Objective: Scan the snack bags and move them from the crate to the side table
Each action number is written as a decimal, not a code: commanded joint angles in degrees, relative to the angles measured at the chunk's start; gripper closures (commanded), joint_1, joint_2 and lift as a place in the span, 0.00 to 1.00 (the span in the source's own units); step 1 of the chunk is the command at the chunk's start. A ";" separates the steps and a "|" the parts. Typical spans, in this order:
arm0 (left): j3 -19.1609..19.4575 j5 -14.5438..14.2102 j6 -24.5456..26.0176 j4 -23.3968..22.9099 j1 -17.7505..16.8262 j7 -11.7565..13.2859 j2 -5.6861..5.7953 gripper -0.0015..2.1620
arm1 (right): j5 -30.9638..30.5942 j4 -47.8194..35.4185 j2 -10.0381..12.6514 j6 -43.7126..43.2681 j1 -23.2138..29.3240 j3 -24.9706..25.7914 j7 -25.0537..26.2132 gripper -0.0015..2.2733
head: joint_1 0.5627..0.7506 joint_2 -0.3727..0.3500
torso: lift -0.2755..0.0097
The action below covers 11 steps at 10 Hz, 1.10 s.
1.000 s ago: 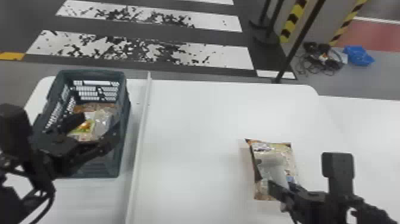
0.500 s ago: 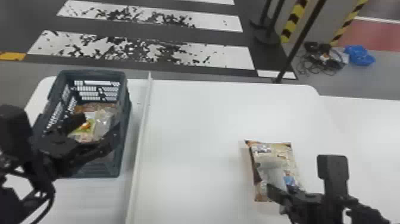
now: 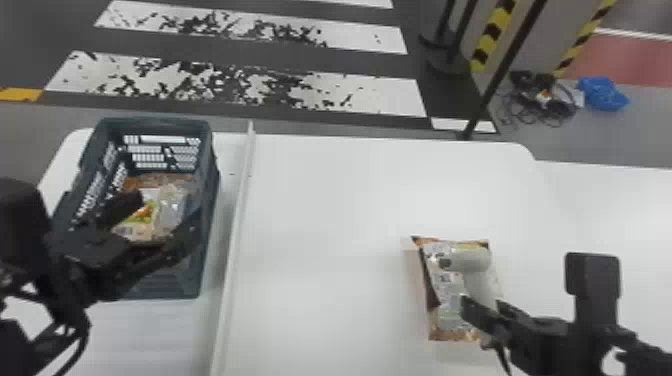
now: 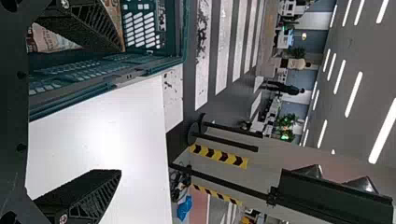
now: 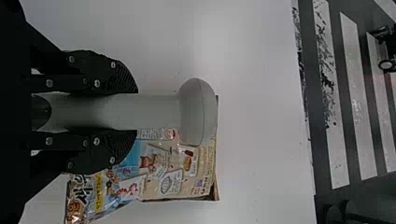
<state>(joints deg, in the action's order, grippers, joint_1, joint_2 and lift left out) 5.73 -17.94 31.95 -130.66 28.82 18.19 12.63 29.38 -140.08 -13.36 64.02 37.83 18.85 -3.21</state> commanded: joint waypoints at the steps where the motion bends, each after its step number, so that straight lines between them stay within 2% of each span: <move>1: -0.01 0.01 0.00 -0.82 0.45 0.00 -0.15 0.03 | 5.43 -0.54 0.00 0.10 -0.30 6.46 -0.39 0.99 | 0.70 0.30 | 0.66; 2: -0.01 0.18 0.00 -1.70 0.97 -0.09 -0.24 0.03 | 6.22 1.22 0.09 -0.07 -1.36 9.63 -2.24 0.99 | 0.70 0.27 | 0.66; 4: -0.01 0.45 0.18 -2.58 1.50 -0.09 -0.41 0.03 | 6.30 11.32 -0.09 -3.76 -5.75 13.84 -8.04 0.99 | 0.70 0.20 | 0.66; 7: -0.01 1.33 0.18 -3.54 2.82 -0.17 -0.50 0.03 | 5.78 27.06 -4.75 -11.67 -10.94 16.48 -14.45 0.99 | 0.70 0.05 | 0.66; 10: -0.54 1.42 0.00 -3.81 2.56 -0.09 -0.68 0.03 | 0.42 36.90 -10.11 -20.81 -12.43 13.67 -15.95 0.99 | 0.70 0.03 | 0.66; 11: -0.54 1.42 0.18 -3.81 2.64 -0.17 -0.68 0.03 | -0.38 41.29 -11.52 -22.04 -13.66 12.97 -18.85 0.99 | 0.70 0.03 | 0.66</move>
<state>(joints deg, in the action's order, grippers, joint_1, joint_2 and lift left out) 5.21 -16.52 32.08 -134.45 31.43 18.06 11.96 29.48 -101.13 -24.06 42.72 24.77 32.27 -21.90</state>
